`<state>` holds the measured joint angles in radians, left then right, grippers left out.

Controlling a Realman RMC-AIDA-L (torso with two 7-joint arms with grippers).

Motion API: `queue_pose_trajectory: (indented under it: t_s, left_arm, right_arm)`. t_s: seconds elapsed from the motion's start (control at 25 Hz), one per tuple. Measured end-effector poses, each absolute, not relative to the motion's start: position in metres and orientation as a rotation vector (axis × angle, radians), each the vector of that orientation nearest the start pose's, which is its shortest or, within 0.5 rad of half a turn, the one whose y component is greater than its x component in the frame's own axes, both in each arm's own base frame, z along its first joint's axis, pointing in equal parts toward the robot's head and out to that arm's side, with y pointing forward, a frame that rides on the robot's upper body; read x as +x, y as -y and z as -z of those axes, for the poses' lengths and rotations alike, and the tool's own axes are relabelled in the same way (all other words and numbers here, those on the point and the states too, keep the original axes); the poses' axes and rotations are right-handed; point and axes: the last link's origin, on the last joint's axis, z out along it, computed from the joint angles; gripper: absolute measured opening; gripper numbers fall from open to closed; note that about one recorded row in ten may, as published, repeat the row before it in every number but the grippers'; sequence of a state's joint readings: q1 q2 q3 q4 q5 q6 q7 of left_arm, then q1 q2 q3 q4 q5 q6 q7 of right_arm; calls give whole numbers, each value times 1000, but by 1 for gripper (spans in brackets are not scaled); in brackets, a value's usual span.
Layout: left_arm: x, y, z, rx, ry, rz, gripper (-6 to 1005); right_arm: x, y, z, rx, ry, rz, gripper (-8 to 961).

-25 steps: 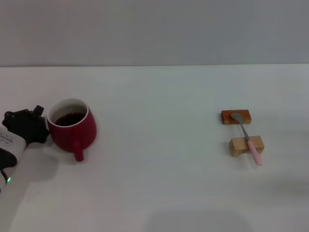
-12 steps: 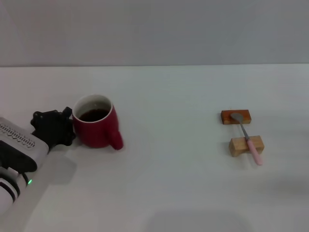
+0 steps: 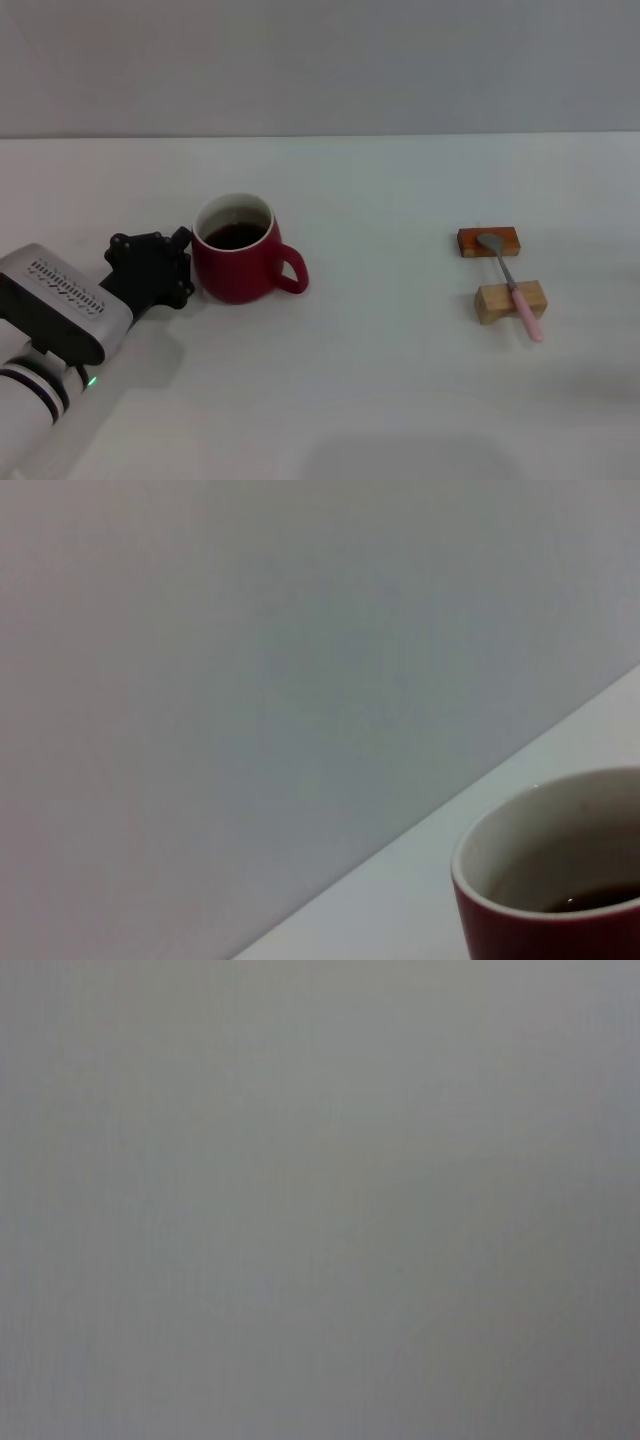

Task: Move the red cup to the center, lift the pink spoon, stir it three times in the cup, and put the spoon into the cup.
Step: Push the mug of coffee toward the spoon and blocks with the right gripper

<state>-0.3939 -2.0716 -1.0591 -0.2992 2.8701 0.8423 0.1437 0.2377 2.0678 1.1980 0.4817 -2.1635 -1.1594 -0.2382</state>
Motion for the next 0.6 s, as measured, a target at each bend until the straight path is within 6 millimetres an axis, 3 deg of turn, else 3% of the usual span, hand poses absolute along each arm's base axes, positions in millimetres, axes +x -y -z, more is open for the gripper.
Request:
queue_pose_trajectory:
  t_s: [0.2,0.44,0.6]
  left_arm:
    - [-318,-340,63,-2001,208,255,32]
    - [-311,-375,54,-1992,190,180,35]
    - [-307,-380,56,-2015,158,158,38]
  right_arm:
    - [356,-309,-51,-1103,-519,-552,619]
    - [356,-309,-51,-1103,-519,-555,618]
    - [356,-309,-50,-1105,-517,-556,618]
